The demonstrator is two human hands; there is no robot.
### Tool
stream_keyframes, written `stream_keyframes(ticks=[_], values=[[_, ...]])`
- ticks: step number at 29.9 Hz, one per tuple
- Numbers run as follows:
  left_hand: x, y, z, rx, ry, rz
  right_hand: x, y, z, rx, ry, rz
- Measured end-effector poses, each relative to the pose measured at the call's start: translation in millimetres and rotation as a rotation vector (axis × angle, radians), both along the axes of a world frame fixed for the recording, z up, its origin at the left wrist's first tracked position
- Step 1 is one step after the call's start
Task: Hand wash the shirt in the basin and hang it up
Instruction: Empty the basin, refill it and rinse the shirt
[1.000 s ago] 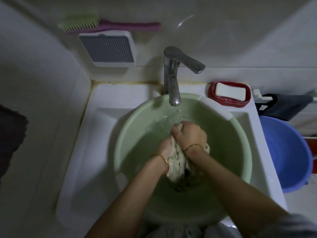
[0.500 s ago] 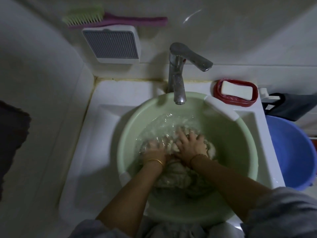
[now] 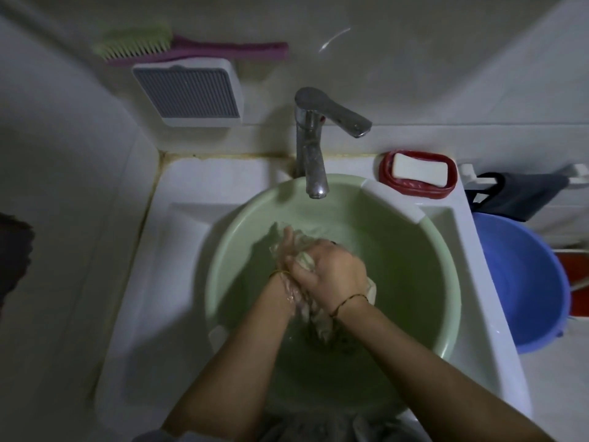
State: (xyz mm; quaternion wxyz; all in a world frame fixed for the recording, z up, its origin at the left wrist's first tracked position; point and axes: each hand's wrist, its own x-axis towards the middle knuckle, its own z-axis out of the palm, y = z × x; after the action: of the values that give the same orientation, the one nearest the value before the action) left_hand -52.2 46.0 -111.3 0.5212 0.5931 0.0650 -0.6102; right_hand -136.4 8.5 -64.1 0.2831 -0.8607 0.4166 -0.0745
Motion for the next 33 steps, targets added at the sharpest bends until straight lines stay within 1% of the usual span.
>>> stream_keyframes(ticks=[2,3,4,5,6,7,8,9,10,11,12,13,14,15,16,17,18,20,22,24,27,29,31,33], values=[[-5.5,5.8,8.5,0.060,-0.061,-0.022,6.3,-1.1,-4.4,-0.045,0.044,-0.028],[-9.0,4.9,17.2,0.051,-0.077,-0.057,9.0,-3.6,-7.7,-0.046,0.069,-0.058],[-12.9,2.0,24.8,0.043,-0.156,-0.137,11.0,-7.8,-11.4,-0.029,0.100,-0.104],[-19.6,-2.0,36.1,0.046,-0.191,-0.196,12.1,-14.1,-16.4,0.006,0.131,-0.156],[-21.9,-5.8,40.6,0.062,-0.188,-0.239,12.8,-21.9,-20.9,0.047,0.153,-0.191],[-19.9,-9.8,42.9,0.097,-0.181,-0.195,12.2,-30.0,-27.2,0.095,0.181,-0.181],[-13.5,-13.5,39.8,0.187,-0.257,-0.148,10.1,-37.5,-33.2,0.152,0.203,-0.127],[-2.0,-10.3,34.2,0.265,-0.479,-0.151,6.4,-44.1,-36.5,0.218,0.216,-0.053],[11.9,-3.3,23.1,0.351,-0.794,-0.332,1.2,-49.8,-37.1,0.292,0.213,0.009],[21.7,2.4,18.1,0.402,-0.989,-0.414,-4.2,-54.4,-36.3,0.358,0.196,0.029],[26.9,7.7,16.4,0.411,-1.115,-0.498,-10.5,-58.7,-36.0,0.385,0.184,0.020],[29.1,11.1,11.5,0.416,-1.207,-0.578,-16.9,-61.1,-36.1,0.364,0.187,-0.005],[26.8,12.2,9.6,0.436,-1.342,-0.712,-22.5,-60.6,-36.7,0.308,0.206,-0.039],[21.5,13.7,10.5,0.438,-1.518,-0.867,-26.2,-57.6,-37.3,0.241,0.228,-0.076],[15.3,12.2,7.4,0.379,-1.678,-0.994,-27.2,-53.5,-37.3,0.189,0.240,-0.108],[9.5,9.6,2.8,0.301,-1.747,-1.084,-26.4,-49.8,-38.9,0.158,0.252,-0.125],[4.6,7.0,-4.0,0.254,-1.713,-1.174,-24.8,-45.7,-40.9,0.139,0.292,-0.112],[-1.8,4.9,-23.8,0.231,-1.617,-1.361,-24.2,-38.6,-52.7,0.106,0.476,-0.009],[-3.9,8.1,-39.7,0.281,-1.555,-1.455,-31.2,-33.7,-68.3,0.074,0.671,0.111],[0.0,11.1,-48.2,0.357,-1.511,-1.516,-39.4,-24.4,-81.8,-0.003,0.804,0.240],[6.8,10.6,-52.3,0.487,-1.409,-1.636,-42.4,-17.1,-94.6,-0.151,0.890,0.429],[8.1,6.7,-54.5,0.533,-1.339,-1.670,-37.1,-21.7,-97.6,-0.194,0.899,0.443],[8.4,2.5,-53.7,0.538,-1.300,-1.630,-30.0,-27.5,-95.6,-0.169,0.894,0.341],[12.0,-1.3,-47.5,0.483,-1.304,-1.547,-19.8,-32.2,-90.7,-0.079,0.840,0.198]])
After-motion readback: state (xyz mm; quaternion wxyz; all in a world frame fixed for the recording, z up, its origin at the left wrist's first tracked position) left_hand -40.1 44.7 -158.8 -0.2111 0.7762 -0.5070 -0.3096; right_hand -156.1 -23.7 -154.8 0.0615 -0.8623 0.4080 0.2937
